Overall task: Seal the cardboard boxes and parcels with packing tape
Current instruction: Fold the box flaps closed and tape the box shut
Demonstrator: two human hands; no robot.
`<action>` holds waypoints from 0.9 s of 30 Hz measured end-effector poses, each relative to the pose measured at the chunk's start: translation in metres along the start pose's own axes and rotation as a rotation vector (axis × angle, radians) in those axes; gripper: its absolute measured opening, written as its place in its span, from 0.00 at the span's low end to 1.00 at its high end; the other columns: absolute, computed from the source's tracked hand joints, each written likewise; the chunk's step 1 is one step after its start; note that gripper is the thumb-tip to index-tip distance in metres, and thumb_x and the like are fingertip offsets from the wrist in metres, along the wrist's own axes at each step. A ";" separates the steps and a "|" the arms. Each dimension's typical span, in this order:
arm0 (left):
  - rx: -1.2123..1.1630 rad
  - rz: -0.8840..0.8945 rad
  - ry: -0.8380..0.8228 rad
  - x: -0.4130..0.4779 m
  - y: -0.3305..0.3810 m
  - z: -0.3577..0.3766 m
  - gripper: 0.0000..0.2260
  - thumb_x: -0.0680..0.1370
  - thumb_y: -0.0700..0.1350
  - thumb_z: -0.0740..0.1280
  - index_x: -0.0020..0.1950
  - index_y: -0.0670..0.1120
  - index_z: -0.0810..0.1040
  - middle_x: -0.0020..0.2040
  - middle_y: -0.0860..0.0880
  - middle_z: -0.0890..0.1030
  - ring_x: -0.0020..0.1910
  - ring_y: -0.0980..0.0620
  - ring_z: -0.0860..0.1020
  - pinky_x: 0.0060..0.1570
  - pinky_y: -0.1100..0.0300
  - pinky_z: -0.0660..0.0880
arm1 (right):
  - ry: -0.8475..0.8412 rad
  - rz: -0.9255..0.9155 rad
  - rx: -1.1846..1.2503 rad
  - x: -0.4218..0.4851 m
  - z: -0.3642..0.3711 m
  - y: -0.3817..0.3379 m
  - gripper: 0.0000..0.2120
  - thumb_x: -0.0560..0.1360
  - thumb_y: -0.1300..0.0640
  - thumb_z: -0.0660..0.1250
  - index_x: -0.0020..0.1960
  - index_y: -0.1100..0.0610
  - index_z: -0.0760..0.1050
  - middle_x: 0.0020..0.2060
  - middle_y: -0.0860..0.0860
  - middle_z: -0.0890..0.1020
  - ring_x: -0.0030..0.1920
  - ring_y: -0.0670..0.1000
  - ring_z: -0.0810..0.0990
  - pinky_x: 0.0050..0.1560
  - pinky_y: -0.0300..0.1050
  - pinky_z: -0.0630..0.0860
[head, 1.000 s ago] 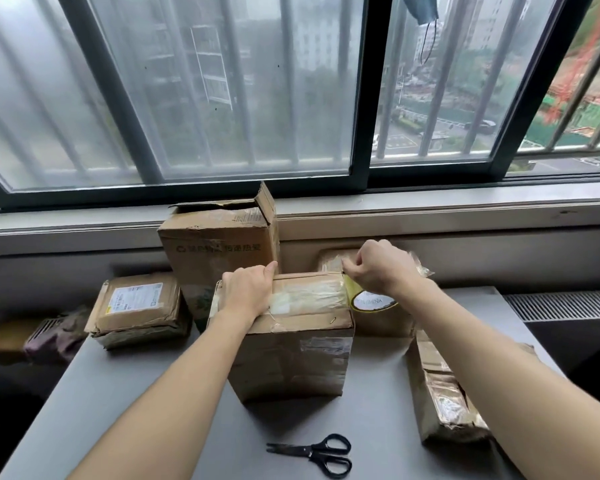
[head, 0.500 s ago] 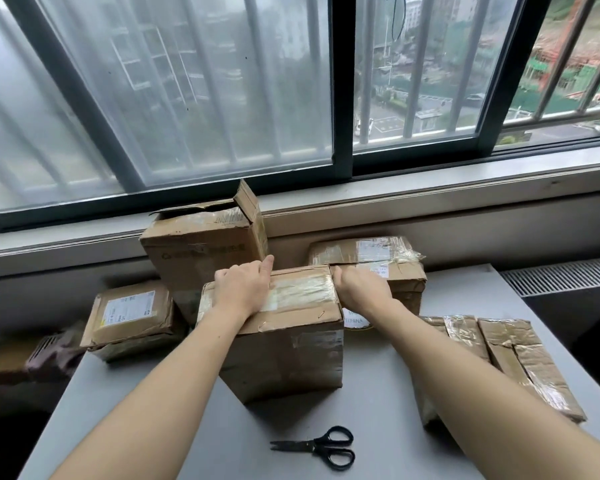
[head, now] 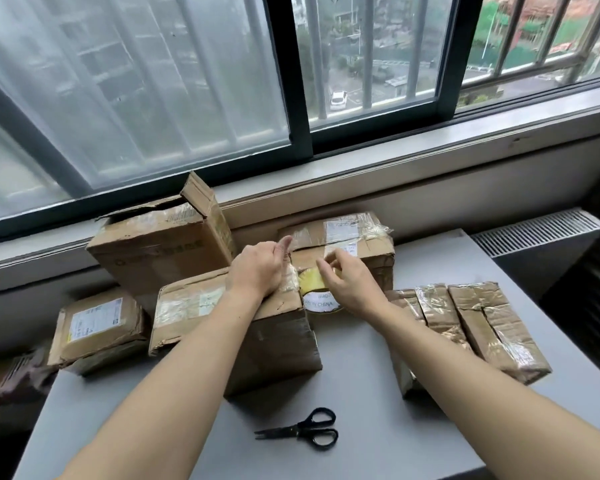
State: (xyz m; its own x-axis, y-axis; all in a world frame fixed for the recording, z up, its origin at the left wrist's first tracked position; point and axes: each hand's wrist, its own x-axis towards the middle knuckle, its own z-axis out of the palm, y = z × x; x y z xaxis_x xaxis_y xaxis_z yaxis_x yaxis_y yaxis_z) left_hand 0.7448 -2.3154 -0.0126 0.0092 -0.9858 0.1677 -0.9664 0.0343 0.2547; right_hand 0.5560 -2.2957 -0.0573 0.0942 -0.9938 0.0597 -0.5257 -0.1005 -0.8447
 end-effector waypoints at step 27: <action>-0.160 0.646 0.108 -0.078 -0.013 -0.041 0.09 0.80 0.50 0.62 0.53 0.48 0.79 0.55 0.50 0.80 0.54 0.48 0.78 0.55 0.46 0.73 | -0.413 0.250 -0.344 -0.163 0.114 0.062 0.14 0.77 0.62 0.62 0.63 0.59 0.73 0.59 0.58 0.77 0.60 0.59 0.76 0.56 0.49 0.75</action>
State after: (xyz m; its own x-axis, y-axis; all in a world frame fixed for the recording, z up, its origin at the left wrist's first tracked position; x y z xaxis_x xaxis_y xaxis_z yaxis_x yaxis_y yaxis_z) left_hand 0.7674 -2.2322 0.0102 -0.5246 -0.7372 0.4258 -0.7363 0.6440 0.2079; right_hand 0.6050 -2.1344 -0.1799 0.2177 -0.8951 -0.3891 -0.8114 0.0556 -0.5818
